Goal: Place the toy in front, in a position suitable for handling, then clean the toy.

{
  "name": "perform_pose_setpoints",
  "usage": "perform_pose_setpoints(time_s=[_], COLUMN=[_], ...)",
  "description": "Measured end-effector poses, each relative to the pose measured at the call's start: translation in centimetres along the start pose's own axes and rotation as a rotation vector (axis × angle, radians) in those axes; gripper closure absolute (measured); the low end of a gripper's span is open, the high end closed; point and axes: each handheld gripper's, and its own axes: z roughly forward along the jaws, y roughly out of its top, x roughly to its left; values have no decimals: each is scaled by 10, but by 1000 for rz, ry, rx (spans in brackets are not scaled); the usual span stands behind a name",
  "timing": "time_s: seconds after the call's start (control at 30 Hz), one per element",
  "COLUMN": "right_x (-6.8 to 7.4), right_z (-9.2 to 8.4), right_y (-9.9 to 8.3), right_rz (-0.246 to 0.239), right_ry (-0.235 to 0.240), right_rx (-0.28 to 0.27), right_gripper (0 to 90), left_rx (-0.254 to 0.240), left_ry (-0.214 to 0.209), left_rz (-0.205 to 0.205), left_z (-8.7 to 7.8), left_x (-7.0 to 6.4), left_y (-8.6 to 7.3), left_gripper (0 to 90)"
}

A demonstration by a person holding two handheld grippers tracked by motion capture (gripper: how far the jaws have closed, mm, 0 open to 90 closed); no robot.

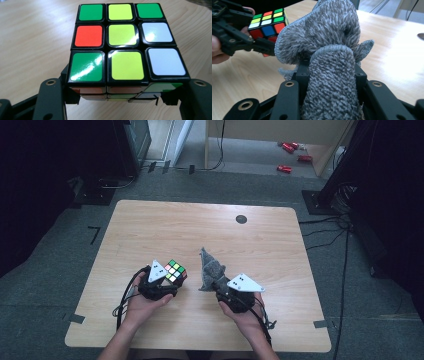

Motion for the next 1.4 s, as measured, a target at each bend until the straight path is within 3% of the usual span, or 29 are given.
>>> perform_pose_setpoints(time_s=[0.13,0.23,0.4,0.47,0.53,0.7,0.77,0.8,0.83,0.9,0.97,1.0,1.07,1.1,1.13,1.17,1.2,1.3,1.4], right_x=[-4,-7,-14,-15,-15,-4,6,21,21,36,44,45,46,46,44,44,41,32,29], right_z=[-4,-6,-8,-9,-10,-9,-6,-1,-1,3,5,4,3,3,3,3,3,3,2], right_y=[11,17,22,24,26,30,30,29,29,28,28,28,28,28,28,28,27,25,24], right_rz=[22,27,71,107,112,111,112,84,84,36,20,23,-26,-26,-55,-55,-71,-32,-30], right_ry=[-9,-5,22,46,62,90,113,141,141,109,96,93,66,66,23,23,-8,-2,-12], right_rx=[-24,-34,-46,-42,-36,-35,-24,-1,-1,12,15,10,8,8,9,9,10,25,33], right_gripper=[623,622,617,616,617,618,617,616,616,615,615,615,617,617,617,617,616,616,618], left_rx=[-4,-13,10,4,-8,22,27,36,41,56,48,45,39,38,38,38,39,42,42], left_ry=[-25,-65,-91,-91,-114,-142,-145,-143,-139,-111,-107,-106,-107,-109,-113,-118,-119,-117,-112], left_rz=[-18,22,69,63,39,99,123,145,160,200,208,206,212,217,219,218,219,229,219], left_z=[0,-3,-1,-1,0,4,5,6,6,8,8,8,7,6,6,6,5,6,7], left_x=[-5,-13,-24,-28,-30,-45,-52,-56,-61,-68,-71,-72,-72,-72,-72,-71,-71,-70,-68], left_y=[13,13,8,8,8,7,8,9,9,10,10,10,11,11,11,11,11,9,9], left_gripper=[342,342,342,342,341,341,341,341,341,341,341,342,343,343,343,343,343,343,343])
